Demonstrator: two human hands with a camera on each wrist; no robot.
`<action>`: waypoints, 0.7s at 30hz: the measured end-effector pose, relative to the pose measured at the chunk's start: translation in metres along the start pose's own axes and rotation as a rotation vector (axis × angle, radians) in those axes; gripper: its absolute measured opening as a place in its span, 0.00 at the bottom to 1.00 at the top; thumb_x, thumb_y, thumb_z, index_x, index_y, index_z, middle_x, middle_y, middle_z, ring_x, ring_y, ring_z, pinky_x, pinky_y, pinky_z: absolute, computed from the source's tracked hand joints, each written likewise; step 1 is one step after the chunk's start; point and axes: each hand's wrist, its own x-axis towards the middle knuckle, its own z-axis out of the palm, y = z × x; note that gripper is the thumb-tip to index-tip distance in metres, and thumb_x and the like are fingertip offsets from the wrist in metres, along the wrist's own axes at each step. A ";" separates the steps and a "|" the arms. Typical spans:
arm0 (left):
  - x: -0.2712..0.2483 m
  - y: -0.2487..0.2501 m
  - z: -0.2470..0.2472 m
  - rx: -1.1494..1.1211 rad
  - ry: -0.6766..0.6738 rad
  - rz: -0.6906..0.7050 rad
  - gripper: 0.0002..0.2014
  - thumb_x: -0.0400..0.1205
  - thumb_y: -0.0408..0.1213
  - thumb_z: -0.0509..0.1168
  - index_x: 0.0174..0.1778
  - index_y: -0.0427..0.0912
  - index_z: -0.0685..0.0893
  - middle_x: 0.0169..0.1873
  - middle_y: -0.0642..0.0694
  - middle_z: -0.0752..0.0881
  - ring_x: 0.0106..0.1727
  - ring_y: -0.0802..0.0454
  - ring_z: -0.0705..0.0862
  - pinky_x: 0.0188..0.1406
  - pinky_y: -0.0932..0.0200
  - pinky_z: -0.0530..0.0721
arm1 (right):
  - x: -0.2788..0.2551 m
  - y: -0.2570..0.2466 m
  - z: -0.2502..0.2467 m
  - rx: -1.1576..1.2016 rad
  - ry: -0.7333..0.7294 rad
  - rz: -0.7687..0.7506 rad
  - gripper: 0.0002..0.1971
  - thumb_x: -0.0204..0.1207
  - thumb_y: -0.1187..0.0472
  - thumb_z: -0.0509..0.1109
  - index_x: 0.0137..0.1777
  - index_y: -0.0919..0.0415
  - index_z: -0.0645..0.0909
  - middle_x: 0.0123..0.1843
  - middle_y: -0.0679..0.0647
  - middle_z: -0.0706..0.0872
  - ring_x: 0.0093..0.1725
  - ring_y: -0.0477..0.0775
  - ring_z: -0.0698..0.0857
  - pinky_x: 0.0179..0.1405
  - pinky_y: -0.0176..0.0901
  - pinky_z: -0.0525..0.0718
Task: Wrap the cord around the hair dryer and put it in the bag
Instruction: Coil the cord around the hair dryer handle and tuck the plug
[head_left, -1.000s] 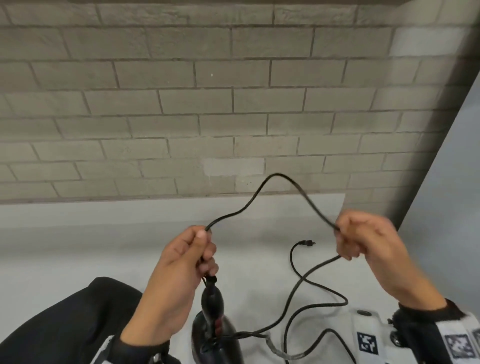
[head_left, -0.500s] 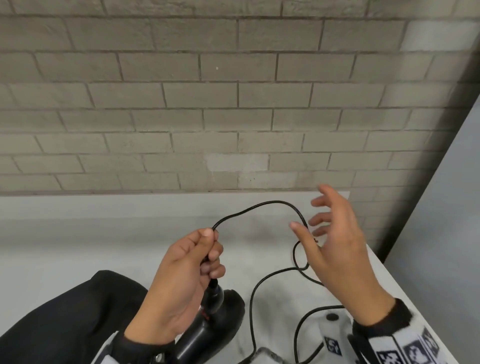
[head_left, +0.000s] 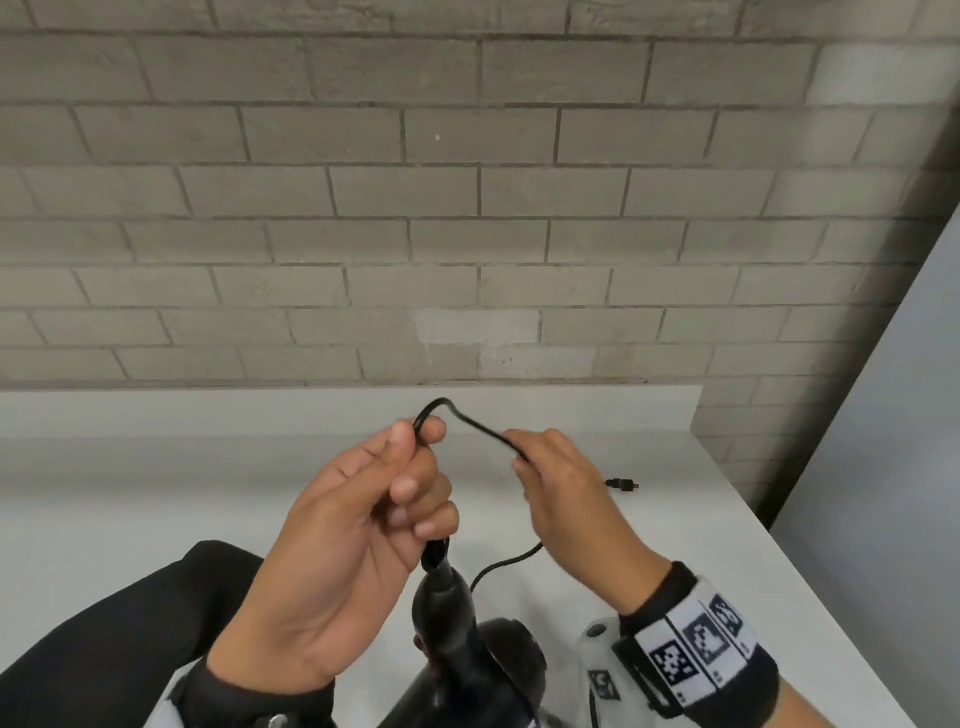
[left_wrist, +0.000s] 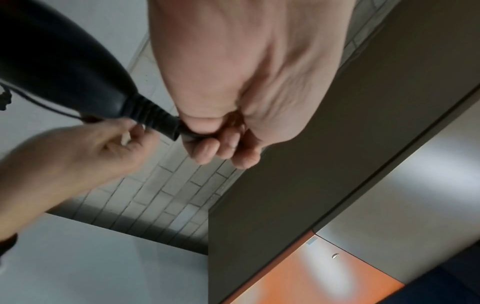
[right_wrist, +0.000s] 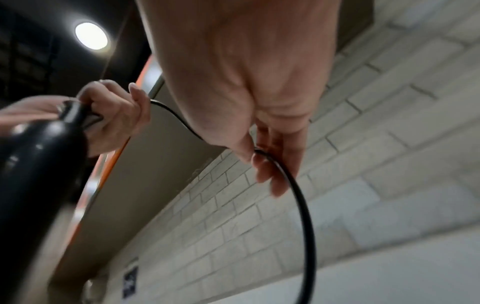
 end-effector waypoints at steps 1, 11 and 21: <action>0.001 -0.001 0.001 -0.018 0.011 0.017 0.14 0.81 0.41 0.62 0.40 0.41 0.91 0.24 0.51 0.66 0.23 0.57 0.63 0.22 0.64 0.70 | -0.003 -0.003 0.005 0.076 -0.078 0.037 0.15 0.86 0.63 0.60 0.70 0.56 0.78 0.47 0.45 0.78 0.42 0.45 0.79 0.47 0.35 0.77; 0.006 0.006 -0.021 -0.224 0.189 0.282 0.12 0.88 0.40 0.56 0.60 0.41 0.82 0.30 0.55 0.73 0.27 0.60 0.69 0.30 0.67 0.77 | -0.058 -0.002 0.005 0.441 -0.266 0.234 0.04 0.86 0.55 0.62 0.55 0.47 0.78 0.31 0.48 0.83 0.33 0.40 0.81 0.39 0.36 0.79; 0.013 0.015 -0.023 -0.266 0.130 0.363 0.12 0.91 0.38 0.52 0.58 0.41 0.81 0.31 0.56 0.74 0.28 0.61 0.70 0.32 0.68 0.77 | -0.054 0.043 -0.068 0.013 -0.042 0.051 0.11 0.80 0.47 0.65 0.48 0.49 0.86 0.38 0.45 0.86 0.39 0.45 0.83 0.39 0.39 0.81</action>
